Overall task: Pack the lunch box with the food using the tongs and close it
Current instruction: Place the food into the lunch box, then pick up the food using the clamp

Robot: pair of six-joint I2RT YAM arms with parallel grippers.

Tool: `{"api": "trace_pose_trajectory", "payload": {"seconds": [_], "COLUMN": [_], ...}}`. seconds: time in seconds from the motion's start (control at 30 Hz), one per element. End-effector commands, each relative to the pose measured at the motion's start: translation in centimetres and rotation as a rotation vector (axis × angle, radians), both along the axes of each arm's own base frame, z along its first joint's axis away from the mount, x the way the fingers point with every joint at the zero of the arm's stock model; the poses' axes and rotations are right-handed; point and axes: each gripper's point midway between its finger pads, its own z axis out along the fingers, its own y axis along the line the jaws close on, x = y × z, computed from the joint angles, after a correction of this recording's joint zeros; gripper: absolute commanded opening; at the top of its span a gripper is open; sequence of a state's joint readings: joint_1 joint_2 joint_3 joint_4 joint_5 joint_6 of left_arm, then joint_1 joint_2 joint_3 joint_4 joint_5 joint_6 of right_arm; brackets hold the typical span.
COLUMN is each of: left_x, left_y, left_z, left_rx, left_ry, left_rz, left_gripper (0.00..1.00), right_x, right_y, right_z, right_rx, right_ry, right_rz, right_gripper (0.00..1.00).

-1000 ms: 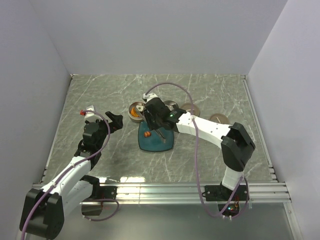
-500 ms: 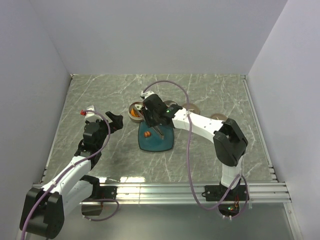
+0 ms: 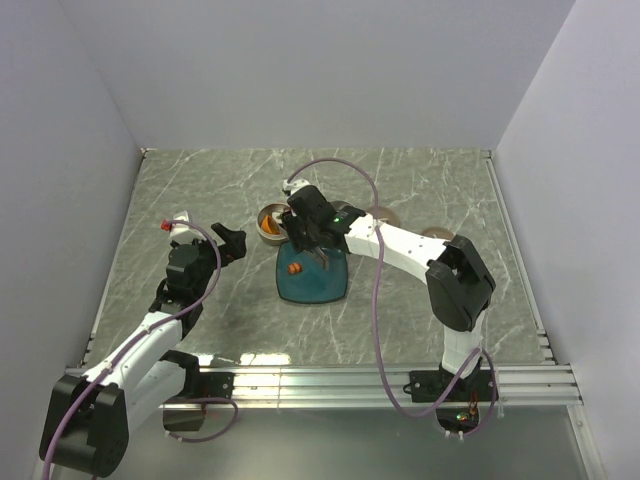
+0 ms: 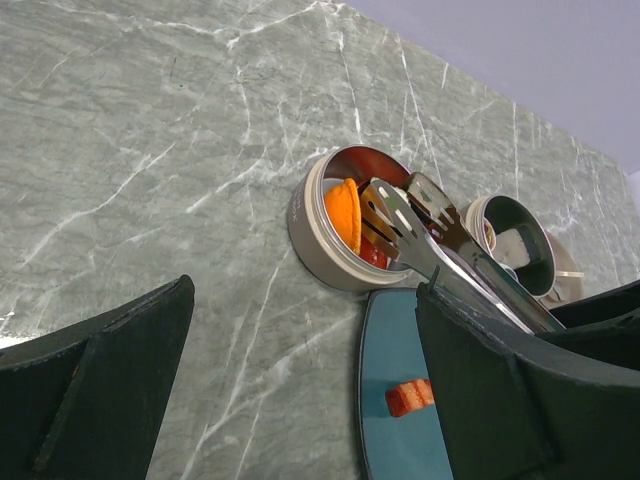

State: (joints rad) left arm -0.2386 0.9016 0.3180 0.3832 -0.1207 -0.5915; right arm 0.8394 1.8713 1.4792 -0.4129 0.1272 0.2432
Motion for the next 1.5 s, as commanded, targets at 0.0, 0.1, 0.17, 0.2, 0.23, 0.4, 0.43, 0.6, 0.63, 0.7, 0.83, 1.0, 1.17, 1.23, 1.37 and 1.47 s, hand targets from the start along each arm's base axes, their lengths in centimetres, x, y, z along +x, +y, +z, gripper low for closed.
{"api": "trace_pose_trajectory", "payload": {"seconds": [0.0,0.1,0.17,0.2,0.23,0.4,0.43,0.6,0.63,0.7,0.83,1.0,1.17,1.23,1.37,1.47], "left_x": [0.8,0.8,0.8,0.8,0.9,0.9,0.9,0.9,0.9,0.9,0.9,0.9,0.9,0.8,0.8,0.8], "left_y": [-0.1,-0.1,-0.1,-0.1,-0.1,-0.2,-0.2,-0.2,-0.2,-0.2,-0.1,-0.2,-0.2,-0.3,-0.3,-0.3], "left_z": [2.2,2.2,2.1,2.2,2.2,2.2,2.2,2.1,2.1,2.0,2.1,2.1,2.3,2.2,2.3,2.3], "left_rx": [-0.018,-0.019,-0.018,-0.019,-0.019,-0.019,-0.019,-0.019,-0.019,-0.018,-0.017,-0.019,-0.020,-0.021,-0.023,-0.023], "left_ry": [-0.060,-0.063,-0.060,-0.062,-0.062,-0.060,-0.060,-0.059,-0.059,-0.057,-0.059,-0.058,-0.063,-0.063,-0.064,-0.063], "left_rz": [0.003,0.003,0.002,0.002,0.002,0.000,0.000,0.000,0.000,0.000,0.002,-0.003,-0.004,-0.007,-0.005,-0.008], "left_gripper": [0.99,0.99,0.99,0.99,0.99,0.99,0.99,1.00,1.00,1.00,0.99,1.00,0.99,0.99,0.99,0.99], "right_x": [1.3,1.2,1.2,1.3,1.2,1.1,1.0,0.8,0.6,0.5,-0.8,-3.6,-7.7,-8.8,-10.6,-11.0], "right_y": [0.6,0.6,0.6,0.6,0.6,0.5,0.3,-0.4,-0.6,-1.0,-2.3,-3.6,-4.4,-5.1,-5.6,-5.7], "right_z": [2.9,2.9,3.4,3.5,3.9,5.6,6.2,7.9,8.4,8.8,9.1,9.6,7.0,5.9,3.9,2.8], "right_rx": [0.045,0.047,0.056,0.062,0.070,0.103,0.113,0.139,0.148,0.152,0.165,0.209,0.205,0.209,0.223,0.220], "right_ry": [-0.065,-0.063,-0.070,-0.074,-0.082,-0.111,-0.122,-0.157,-0.168,-0.178,-0.186,-0.203,-0.161,-0.143,-0.100,-0.080], "right_rz": [-0.004,-0.002,-0.003,-0.004,-0.004,-0.002,-0.008,-0.023,-0.025,-0.035,-0.049,-0.068,-0.067,-0.083,-0.076,-0.078], "right_gripper": [0.55,0.57,0.58,0.58,0.58,0.59,0.59,0.59,0.60,0.60,0.60,0.60,0.60,0.60,0.60,0.60]}}
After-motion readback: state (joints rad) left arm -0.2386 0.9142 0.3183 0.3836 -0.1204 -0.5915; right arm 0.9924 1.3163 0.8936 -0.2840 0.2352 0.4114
